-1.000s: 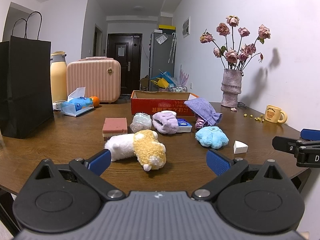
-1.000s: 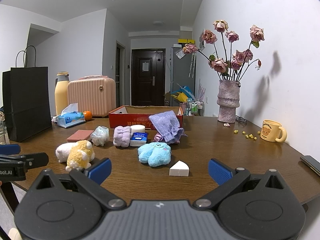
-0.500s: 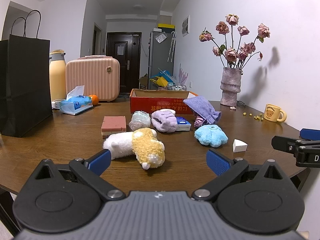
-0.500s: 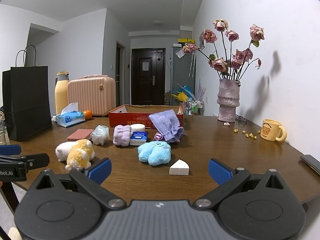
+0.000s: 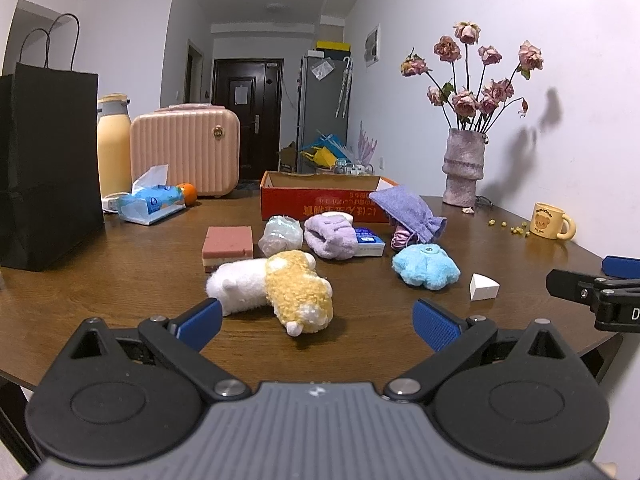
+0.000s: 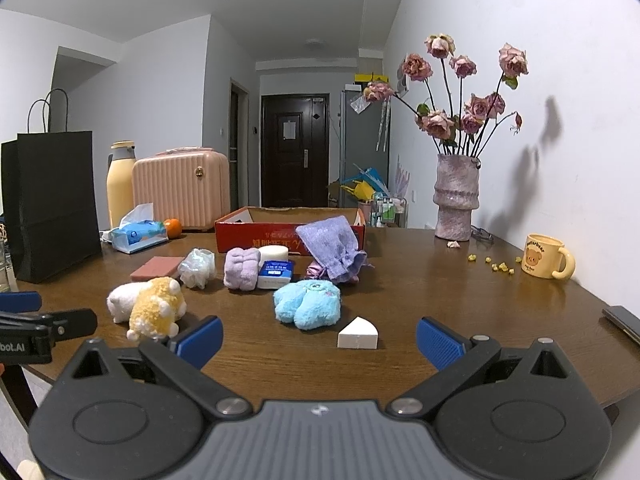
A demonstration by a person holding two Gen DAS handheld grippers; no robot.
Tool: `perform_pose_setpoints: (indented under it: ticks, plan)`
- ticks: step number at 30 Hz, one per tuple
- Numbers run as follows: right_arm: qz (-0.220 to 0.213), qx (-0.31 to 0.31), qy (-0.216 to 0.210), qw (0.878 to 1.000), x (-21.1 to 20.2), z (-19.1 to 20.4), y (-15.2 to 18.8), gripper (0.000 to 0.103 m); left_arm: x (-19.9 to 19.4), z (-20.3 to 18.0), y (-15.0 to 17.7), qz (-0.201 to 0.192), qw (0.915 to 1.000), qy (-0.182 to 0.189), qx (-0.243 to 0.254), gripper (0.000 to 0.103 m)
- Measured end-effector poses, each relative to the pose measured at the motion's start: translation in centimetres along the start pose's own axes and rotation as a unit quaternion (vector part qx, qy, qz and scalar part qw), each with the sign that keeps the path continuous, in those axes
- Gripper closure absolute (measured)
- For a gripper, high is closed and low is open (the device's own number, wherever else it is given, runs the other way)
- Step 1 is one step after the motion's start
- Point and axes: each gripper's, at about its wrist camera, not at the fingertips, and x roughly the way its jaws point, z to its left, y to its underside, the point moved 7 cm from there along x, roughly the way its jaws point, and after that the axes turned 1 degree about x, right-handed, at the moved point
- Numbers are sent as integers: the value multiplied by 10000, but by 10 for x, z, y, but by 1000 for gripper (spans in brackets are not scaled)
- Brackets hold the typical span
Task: Organize soft objects
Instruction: 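Lower the left gripper onto the white-and-yellow plush and close it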
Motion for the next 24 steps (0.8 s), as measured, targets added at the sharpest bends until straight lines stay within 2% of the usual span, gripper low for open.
perform_pose_setpoints:
  ticks: [24]
  plan:
    - [586,236,87,9980,52,-16,12,0,53,10,7,580,9982,48,-148,0]
